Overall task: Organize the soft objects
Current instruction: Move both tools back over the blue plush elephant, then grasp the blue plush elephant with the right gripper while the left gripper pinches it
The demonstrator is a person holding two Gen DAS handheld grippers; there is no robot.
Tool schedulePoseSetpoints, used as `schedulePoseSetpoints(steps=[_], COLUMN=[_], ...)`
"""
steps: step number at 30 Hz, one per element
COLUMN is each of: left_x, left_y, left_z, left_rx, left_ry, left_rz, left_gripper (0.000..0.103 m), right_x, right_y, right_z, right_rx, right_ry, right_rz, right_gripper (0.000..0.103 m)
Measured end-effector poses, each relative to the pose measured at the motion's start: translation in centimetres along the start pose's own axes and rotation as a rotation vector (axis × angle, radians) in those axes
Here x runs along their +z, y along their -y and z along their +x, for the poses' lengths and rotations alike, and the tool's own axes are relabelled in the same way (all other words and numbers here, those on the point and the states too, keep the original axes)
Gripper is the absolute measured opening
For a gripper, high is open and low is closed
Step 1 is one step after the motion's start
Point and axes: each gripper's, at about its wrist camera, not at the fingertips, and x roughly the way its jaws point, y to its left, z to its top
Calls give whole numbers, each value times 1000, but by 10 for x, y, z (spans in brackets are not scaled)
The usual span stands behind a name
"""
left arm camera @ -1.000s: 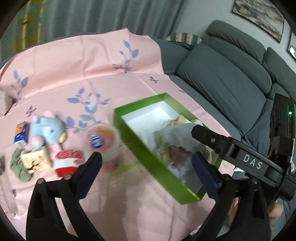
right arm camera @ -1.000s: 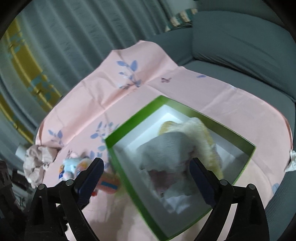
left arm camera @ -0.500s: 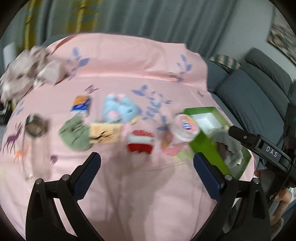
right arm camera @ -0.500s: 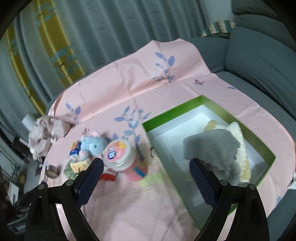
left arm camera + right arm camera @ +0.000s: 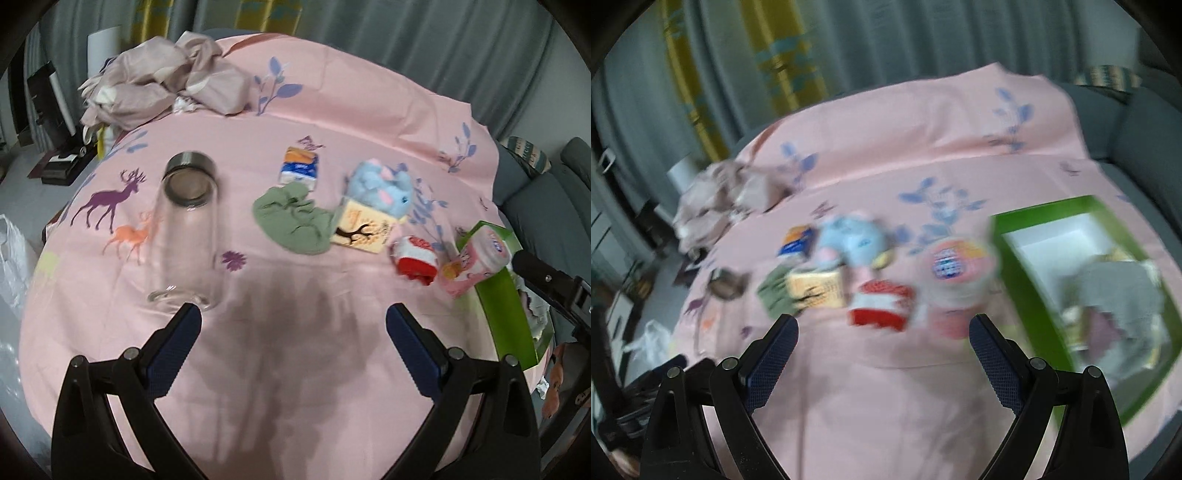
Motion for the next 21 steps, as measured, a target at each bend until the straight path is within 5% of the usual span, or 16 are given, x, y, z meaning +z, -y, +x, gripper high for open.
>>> schedulePoseSetpoints(steps=[10, 17, 21], left_x=[-5, -11, -14], left_y=[-15, -21, -23], left_z=[23, 46, 56], left_rx=[-12, -68, -78], left_ry=[-11, -43, -67], left_rz=[-26, -42, -48], left_gripper=[100, 100, 100], right_x=[21, 89, 110], right_y=[-69, -70, -61], right_z=[56, 117, 168], right_rx=[140, -42, -95], right_ry=[-141, -194, -294], right_rz=[-61, -7, 48], right_gripper=[94, 94, 94])
